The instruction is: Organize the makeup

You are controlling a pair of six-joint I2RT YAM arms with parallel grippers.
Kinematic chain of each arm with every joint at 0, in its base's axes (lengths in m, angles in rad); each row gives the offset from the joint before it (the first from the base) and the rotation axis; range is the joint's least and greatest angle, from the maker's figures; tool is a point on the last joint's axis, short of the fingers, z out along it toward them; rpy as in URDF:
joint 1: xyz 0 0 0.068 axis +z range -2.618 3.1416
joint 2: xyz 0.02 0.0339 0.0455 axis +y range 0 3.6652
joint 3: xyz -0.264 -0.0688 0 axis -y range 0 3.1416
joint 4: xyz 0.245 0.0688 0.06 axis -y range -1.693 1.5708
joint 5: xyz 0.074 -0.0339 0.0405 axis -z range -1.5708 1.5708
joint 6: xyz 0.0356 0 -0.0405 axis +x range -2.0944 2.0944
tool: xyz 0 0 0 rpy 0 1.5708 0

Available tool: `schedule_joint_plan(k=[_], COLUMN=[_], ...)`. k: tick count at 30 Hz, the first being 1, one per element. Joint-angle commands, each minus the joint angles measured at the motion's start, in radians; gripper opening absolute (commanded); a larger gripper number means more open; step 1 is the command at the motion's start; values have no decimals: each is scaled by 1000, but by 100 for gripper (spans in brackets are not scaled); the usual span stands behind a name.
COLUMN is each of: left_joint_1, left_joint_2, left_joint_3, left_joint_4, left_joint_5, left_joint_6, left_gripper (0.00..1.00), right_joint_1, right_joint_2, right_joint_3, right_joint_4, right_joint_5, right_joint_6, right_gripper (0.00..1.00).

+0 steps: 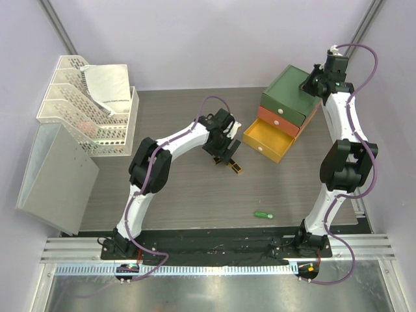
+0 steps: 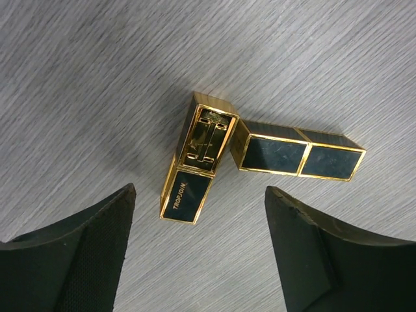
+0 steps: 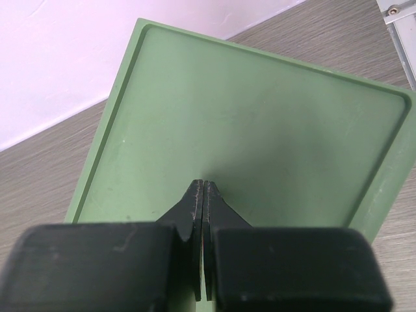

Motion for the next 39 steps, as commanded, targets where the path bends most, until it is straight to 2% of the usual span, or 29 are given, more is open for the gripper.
schedule_joint_plan(k=[1, 5, 6, 11, 13, 15, 20, 27, 34, 39], left_joint_1=[4, 4, 6, 6, 7, 7, 12, 10, 10, 10], left_joint_2=[13, 50, 57, 92, 93, 71, 8, -23, 33, 125], left_joint_3=[3, 11, 14, 29, 49, 49, 63, 216, 382, 492], left_joint_4=[-3, -13, -19, -26, -39, -31, -8, -17, 7, 99], left_joint_5=[10, -9, -16, -46, -61, -78, -90, -32, 59, 190], left_joint_6=[21, 30, 30, 32, 30, 13, -37, -140, -224, -395], left_gripper=[75, 62, 55, 40, 13, 4, 1, 1, 0, 0], right_joint_1=[8, 8, 8, 8, 8, 8, 8, 8, 9, 11], right_joint_2=[75, 76, 76, 79, 82, 82, 87, 98, 114, 119], right_joint_3=[-85, -85, -84, -82, -79, -79, -79, -75, -64, -64], right_joint_4=[-270, -270, -270, -270, -270, -272, -273, -275, -278, -277], right_joint_5=[29, 30, 30, 29, 27, 26, 23, 21, 7, 3], right_joint_6=[-32, -35, -35, -37, -37, -37, -35, -37, -32, -26], right_gripper=[1, 1, 1, 1, 1, 1, 1, 1, 1, 1])
